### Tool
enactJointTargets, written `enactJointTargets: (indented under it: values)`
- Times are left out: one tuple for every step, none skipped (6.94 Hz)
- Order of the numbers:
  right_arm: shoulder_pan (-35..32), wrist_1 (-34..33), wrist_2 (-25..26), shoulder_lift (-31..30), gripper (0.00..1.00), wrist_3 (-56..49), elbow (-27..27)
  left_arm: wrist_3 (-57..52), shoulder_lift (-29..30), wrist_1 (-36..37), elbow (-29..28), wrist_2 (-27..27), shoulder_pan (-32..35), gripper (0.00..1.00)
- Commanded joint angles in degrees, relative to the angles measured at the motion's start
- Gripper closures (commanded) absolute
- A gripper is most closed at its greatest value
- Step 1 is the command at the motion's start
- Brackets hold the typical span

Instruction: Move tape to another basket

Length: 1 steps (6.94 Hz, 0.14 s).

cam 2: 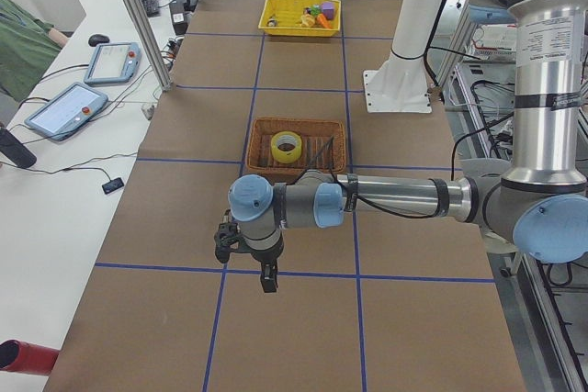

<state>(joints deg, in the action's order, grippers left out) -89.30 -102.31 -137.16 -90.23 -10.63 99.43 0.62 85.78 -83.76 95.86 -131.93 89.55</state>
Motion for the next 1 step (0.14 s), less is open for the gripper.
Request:
enactJointTargets:
  values:
    - [0.0,0.0,-0.12,0.4,0.0,0.0,-0.03,0.0,0.0,0.0,-0.15,0.01,0.01,0.02]
